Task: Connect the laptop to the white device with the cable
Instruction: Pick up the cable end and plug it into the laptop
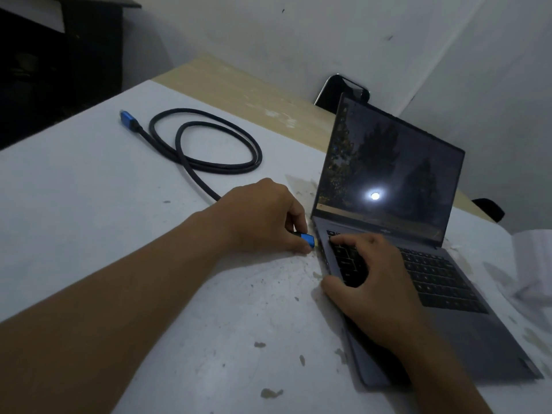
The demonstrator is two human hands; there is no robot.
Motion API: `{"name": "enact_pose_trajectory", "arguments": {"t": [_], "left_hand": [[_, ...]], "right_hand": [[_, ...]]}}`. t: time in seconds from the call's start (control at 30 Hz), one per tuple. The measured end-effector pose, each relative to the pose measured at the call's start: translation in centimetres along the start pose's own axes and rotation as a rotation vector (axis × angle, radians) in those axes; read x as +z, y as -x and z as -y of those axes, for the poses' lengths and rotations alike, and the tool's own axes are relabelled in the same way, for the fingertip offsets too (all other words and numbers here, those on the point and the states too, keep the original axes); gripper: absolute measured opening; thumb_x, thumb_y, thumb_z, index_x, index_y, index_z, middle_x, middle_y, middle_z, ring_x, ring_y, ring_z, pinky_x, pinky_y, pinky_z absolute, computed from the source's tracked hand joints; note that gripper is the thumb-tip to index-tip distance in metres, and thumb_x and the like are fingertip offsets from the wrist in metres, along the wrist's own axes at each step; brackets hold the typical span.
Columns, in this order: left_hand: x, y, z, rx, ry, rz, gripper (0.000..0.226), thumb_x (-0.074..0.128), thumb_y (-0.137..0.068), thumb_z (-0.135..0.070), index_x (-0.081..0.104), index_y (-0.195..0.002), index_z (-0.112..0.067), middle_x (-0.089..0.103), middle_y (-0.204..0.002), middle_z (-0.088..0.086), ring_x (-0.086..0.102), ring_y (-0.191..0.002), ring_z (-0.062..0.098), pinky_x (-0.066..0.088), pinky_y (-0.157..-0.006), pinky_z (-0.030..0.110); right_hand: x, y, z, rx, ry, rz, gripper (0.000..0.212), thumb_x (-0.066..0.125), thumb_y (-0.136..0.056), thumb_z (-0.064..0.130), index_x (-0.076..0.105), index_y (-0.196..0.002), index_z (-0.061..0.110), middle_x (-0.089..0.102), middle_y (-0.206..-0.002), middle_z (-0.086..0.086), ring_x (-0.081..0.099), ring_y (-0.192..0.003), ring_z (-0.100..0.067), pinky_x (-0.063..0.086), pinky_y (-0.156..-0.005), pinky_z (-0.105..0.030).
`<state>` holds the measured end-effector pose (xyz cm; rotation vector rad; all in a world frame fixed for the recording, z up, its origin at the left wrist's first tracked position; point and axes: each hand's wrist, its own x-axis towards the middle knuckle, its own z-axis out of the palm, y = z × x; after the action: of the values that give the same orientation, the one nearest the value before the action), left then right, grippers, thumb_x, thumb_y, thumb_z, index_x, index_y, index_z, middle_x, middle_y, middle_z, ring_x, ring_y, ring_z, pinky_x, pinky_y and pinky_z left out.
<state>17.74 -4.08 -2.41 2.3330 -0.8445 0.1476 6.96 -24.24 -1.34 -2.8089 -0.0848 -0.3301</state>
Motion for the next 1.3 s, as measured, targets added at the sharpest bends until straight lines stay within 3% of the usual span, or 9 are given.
{"name": "enact_pose_trajectory", "arguments": {"t": [0.2, 0.43, 1.0, 1.2, 1.3], "left_hand": [[0.28, -0.18, -0.13, -0.009, 0.017, 0.009, 0.034, 0.081, -0.071, -0.060, 0.080, -0.093, -0.035, 0.073, -0.077, -0.018, 0.058, -0.057, -0.002, 0.038, -0.054, 0.019], [0.41, -0.34, 0.02, 0.004, 0.043, 0.040, 0.035, 0.082, -0.071, -0.059, 0.080, -0.094, -0.033, 0.073, -0.075, -0.017, 0.057, -0.060, -0.014, 0.038, -0.053, 0.018], [0.31, -0.39, -0.37, -0.002, 0.041, 0.047, 0.034, 0.082, -0.073, -0.056, 0.080, -0.097, -0.032, 0.073, -0.078, -0.017, 0.056, -0.061, -0.016, 0.037, -0.054, 0.015], [0.02, -0.48, -0.66, 0.038, 0.054, 0.083, 0.033, 0.083, -0.076, -0.049, 0.081, -0.100, -0.025, 0.075, -0.082, -0.011, 0.056, -0.059, -0.017, 0.039, -0.050, 0.004], [0.09, -0.46, -0.67, 0.044, 0.028, 0.085, 0.034, 0.082, -0.077, -0.050, 0.079, -0.100, -0.027, 0.073, -0.083, -0.013, 0.055, -0.060, -0.017, 0.037, -0.048, 0.007]], "right_hand": [[0.10, -0.02, -0.15, -0.003, 0.011, -0.006, 0.059, 0.069, -0.070, 0.049, 0.050, -0.125, 0.044, 0.044, -0.116, 0.022, 0.035, -0.106, 0.002, 0.029, -0.080, -0.012], [0.21, -0.08, -0.26, -0.001, 0.015, -0.004, 0.061, 0.067, -0.069, 0.055, 0.048, -0.127, 0.047, 0.042, -0.116, 0.023, 0.035, -0.106, 0.000, 0.034, -0.085, -0.025], [0.33, -0.19, -0.10, 0.014, 0.016, -0.015, 0.063, 0.066, -0.070, 0.056, 0.048, -0.129, 0.044, 0.041, -0.116, 0.022, 0.035, -0.107, -0.002, 0.034, -0.087, -0.026], [0.38, -0.27, -0.36, 0.011, 0.017, -0.011, 0.064, 0.063, -0.068, 0.060, 0.048, -0.128, 0.046, 0.039, -0.115, 0.024, 0.034, -0.107, 0.000, 0.034, -0.087, -0.026], [0.46, -0.29, -0.42, 0.011, 0.018, -0.010, 0.064, 0.061, -0.067, 0.061, 0.048, -0.128, 0.046, 0.039, -0.116, 0.024, 0.033, -0.107, 0.001, 0.034, -0.088, -0.027]]}}
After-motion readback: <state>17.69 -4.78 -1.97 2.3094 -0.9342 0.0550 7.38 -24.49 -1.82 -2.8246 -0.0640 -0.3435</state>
